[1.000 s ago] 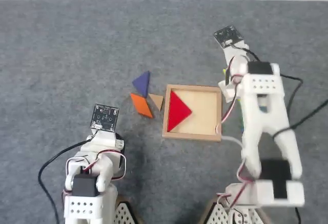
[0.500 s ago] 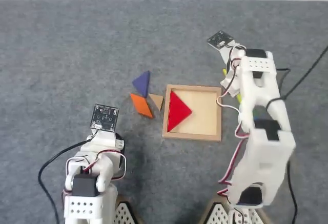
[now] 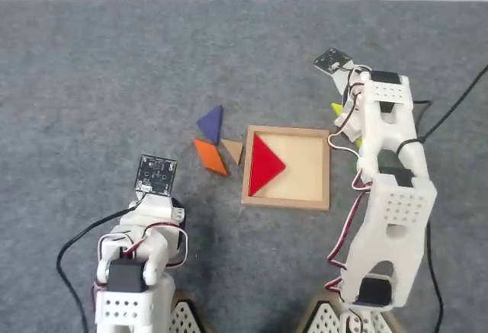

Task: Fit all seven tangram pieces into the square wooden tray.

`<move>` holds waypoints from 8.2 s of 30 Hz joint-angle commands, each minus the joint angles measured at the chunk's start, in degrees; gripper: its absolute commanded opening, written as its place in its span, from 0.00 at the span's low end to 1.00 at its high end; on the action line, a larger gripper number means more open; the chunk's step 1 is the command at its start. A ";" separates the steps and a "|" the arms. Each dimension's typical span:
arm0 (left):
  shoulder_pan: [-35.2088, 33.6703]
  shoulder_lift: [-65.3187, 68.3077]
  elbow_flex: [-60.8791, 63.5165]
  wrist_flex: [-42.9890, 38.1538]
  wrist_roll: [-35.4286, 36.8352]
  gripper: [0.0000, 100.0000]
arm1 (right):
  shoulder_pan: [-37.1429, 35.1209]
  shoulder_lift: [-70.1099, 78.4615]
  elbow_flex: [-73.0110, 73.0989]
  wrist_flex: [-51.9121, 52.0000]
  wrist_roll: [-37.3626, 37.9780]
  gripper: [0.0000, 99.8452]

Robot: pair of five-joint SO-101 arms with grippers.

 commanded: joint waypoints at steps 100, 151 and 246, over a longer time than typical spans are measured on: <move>-0.26 -0.97 -0.31 0.26 -0.44 0.05 | 8.13 6.11 -10.73 10.86 -9.14 0.22; -0.26 -0.97 -0.31 0.26 -0.44 0.05 | -24.13 -29.85 25.58 1.98 -76.84 0.22; -0.26 -0.97 -0.31 0.26 -0.44 0.05 | -26.07 -26.95 29.19 -27.65 -36.04 0.01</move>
